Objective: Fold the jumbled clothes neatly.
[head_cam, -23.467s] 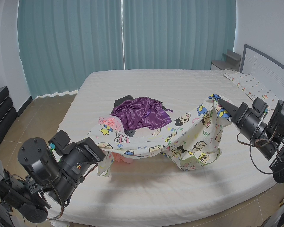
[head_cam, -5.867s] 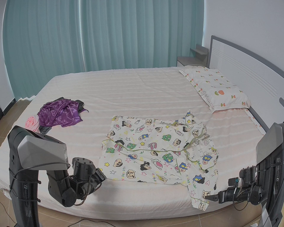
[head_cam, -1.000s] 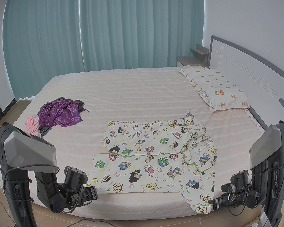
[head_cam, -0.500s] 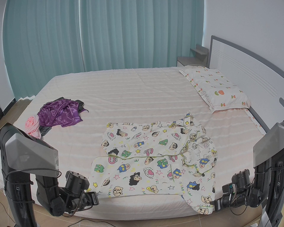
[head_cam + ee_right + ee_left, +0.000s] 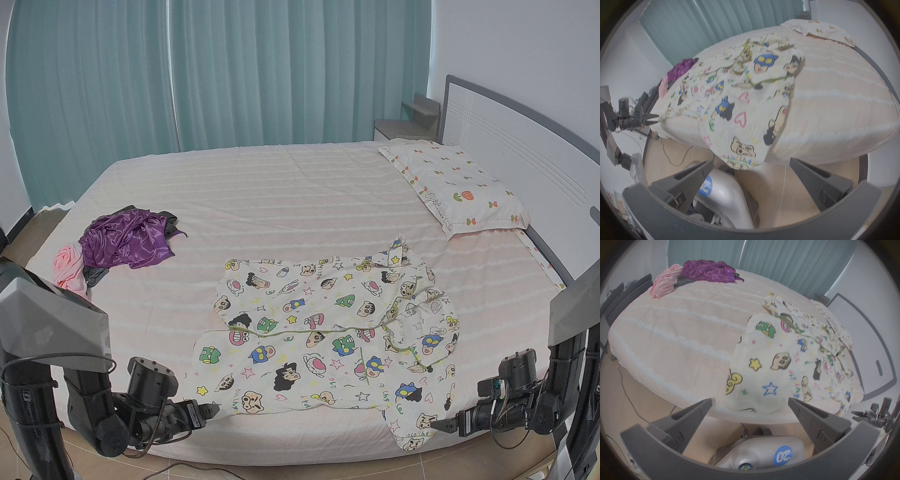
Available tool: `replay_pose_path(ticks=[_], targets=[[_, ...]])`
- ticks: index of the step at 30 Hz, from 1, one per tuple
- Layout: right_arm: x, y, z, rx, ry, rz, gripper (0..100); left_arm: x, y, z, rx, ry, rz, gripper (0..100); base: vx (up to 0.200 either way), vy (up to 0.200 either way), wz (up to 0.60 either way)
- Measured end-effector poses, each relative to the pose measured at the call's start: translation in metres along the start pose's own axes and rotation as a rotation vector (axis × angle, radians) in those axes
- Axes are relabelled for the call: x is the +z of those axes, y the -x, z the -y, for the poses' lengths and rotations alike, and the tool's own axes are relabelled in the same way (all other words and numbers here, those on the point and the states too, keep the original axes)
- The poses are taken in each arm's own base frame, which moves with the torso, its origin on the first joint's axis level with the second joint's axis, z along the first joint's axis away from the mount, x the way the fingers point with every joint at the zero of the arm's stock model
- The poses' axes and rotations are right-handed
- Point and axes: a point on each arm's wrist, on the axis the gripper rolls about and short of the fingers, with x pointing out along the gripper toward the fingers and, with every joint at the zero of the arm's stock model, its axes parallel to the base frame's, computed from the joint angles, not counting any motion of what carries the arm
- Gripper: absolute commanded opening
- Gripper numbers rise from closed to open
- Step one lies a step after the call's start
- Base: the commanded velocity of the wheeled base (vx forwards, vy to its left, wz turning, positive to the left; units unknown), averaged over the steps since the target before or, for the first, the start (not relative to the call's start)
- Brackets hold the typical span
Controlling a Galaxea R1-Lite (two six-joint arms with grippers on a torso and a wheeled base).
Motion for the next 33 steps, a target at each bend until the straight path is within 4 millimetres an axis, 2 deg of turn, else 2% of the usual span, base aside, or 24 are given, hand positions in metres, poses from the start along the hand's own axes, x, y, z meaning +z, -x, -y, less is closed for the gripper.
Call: replay_pose_path(ticks=[8,12,16,23,33], targets=[[0.023,0.029,-0.007,0.045,-0.050,0.181,100,0.039,0.042,-0.003,-0.169,0.189,0.155,100,0.000,0.000,0.00],[0.033,0.040,-0.009,0.070,-0.103,0.257,100,0.053,0.066,-0.001,-0.291,0.360,0.204,100,0.200,0.000,0.00],[0.041,0.047,-0.011,0.095,-0.138,0.314,100,0.059,0.083,0.001,-0.395,0.398,0.217,100,0.200,0.000,0.00],[0.046,0.051,-0.012,0.105,-0.137,0.349,100,0.061,0.091,0.001,-0.420,0.400,0.239,100,0.200,0.000,0.00],[0.045,0.048,-0.015,0.113,-0.128,0.336,100,0.060,0.085,0.002,-0.417,0.440,0.213,100,0.000,0.000,0.00]])
